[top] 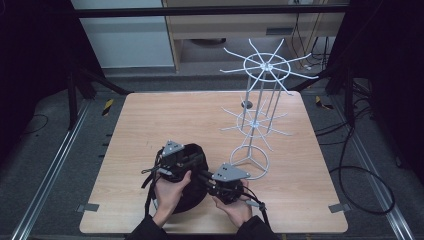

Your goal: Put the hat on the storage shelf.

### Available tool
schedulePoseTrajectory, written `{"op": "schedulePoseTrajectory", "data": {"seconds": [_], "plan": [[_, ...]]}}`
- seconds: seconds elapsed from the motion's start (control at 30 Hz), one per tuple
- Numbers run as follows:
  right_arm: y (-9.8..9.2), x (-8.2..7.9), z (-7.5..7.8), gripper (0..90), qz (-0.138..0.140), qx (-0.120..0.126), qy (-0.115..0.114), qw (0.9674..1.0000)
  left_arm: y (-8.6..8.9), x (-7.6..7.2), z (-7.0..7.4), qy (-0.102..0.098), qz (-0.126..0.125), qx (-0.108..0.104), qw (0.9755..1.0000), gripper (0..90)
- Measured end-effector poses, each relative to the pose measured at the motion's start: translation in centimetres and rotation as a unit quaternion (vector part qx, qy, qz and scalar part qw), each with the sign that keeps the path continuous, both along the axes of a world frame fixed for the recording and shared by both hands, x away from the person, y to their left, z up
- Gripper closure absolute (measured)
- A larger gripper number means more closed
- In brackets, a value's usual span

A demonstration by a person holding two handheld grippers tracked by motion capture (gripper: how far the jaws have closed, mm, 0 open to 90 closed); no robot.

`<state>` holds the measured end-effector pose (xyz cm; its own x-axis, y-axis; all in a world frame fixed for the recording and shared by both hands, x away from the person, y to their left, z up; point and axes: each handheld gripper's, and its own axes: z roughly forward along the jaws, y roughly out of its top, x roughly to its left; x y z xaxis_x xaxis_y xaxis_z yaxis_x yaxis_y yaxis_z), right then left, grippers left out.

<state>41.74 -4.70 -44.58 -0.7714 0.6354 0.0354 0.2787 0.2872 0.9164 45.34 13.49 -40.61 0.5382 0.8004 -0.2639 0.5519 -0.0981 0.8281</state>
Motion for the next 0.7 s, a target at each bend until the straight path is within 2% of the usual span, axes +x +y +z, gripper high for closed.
{"op": "schedulePoseTrajectory", "data": {"seconds": [0.13,0.2,0.23,0.3,0.33,0.37,0.53,0.57,0.7], "plan": [[-0.5,-0.1,0.8,67.2,0.023,0.026,0.012,0.9993,0.4,-0.5,0.7,-0.016,-0.011,-0.011,0.9997,82.2],[-1.3,-0.4,1.5,63.0,0.033,0.045,0.008,0.9984,0.8,-0.9,1.5,-0.033,-0.013,-0.008,0.9993,82.5],[-1.3,-0.4,1.5,63.0,0.033,0.045,0.008,0.9984,0.8,-0.9,1.5,-0.033,-0.013,-0.008,0.9993,82.6],[-2.5,-0.8,2.3,59.0,0.03,0.056,-0.007,0.9979,1.4,-1.5,2.3,-0.054,-0.012,-0.007,0.9984,82.7],[-2.5,-0.8,2.3,59.0,0.03,0.056,-0.007,0.9979,1.4,-1.5,2.3,-0.054,-0.012,-0.007,0.9984,82.8],[-3.4,-1.0,2.6,57.4,0.023,0.06,-0.014,0.9979,2.1,-1.9,3.0,-0.068,-0.014,-0.012,0.9975,82.8],[-4.5,-0.6,2.1,54.7,0.003,0.053,-0.007,0.9985,3.2,-2.7,4.3,-0.087,-0.024,-0.027,0.9955,82.9],[-4.4,-0.3,1.7,52.8,0.0,0.047,0.0,0.9989,3.5,-3.0,4.6,-0.095,-0.03,-0.029,0.9946,82.9],[-3.8,-0.2,1.2,49.3,0.01,0.039,0.006,0.9992,3.7,-3.6,5.1,-0.108,-0.036,-0.037,0.9927,82.9]]}}
